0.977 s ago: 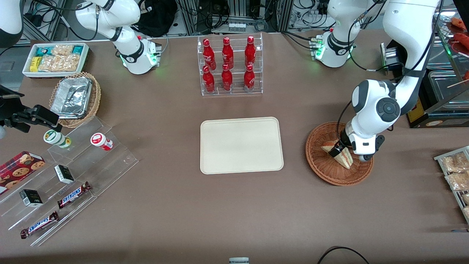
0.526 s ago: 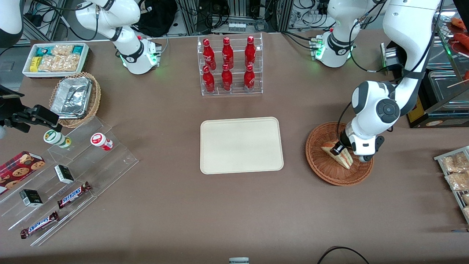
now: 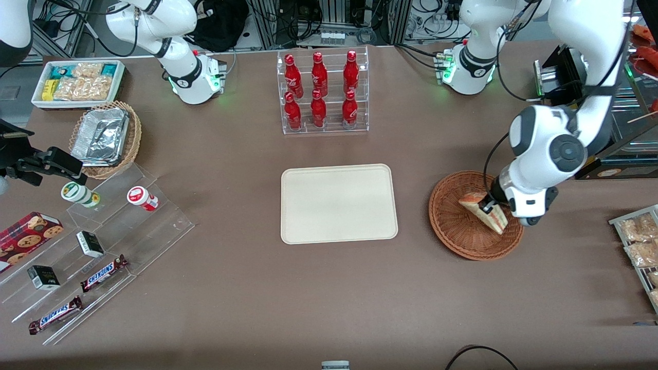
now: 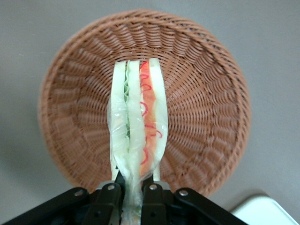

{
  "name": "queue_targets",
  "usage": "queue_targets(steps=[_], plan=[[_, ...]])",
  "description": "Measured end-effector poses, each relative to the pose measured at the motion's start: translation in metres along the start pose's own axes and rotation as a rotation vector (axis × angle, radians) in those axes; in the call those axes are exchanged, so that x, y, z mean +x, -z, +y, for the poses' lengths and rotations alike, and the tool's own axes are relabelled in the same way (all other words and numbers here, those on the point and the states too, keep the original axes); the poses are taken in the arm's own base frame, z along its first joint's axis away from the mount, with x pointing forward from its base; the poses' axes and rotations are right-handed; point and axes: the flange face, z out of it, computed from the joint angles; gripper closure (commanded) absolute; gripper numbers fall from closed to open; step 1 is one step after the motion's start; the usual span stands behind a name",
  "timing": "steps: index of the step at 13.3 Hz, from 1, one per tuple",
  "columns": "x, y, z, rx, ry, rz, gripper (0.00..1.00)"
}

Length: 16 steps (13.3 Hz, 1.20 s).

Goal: Place sandwich from basket to tray
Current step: 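Carry the sandwich with the left gripper over the white tray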

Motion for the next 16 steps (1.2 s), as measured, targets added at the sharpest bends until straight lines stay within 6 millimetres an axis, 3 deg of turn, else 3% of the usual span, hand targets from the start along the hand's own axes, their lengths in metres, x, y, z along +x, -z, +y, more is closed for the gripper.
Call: queue_targets(steps=[3, 4, 6, 12, 16], plan=[[-0.032, 0.071, 0.039, 0.017, -0.082, -0.001, 0.90], [-0.049, 0.086, 0.055, 0.008, -0.120, 0.006, 0.90], [-0.087, 0.097, 0.085, -0.013, -0.193, 0.011, 0.91], [-0.202, 0.050, 0.166, -0.009, -0.405, -0.064, 0.90], [-0.263, 0.004, 0.215, -0.048, -0.501, -0.094, 0.90]])
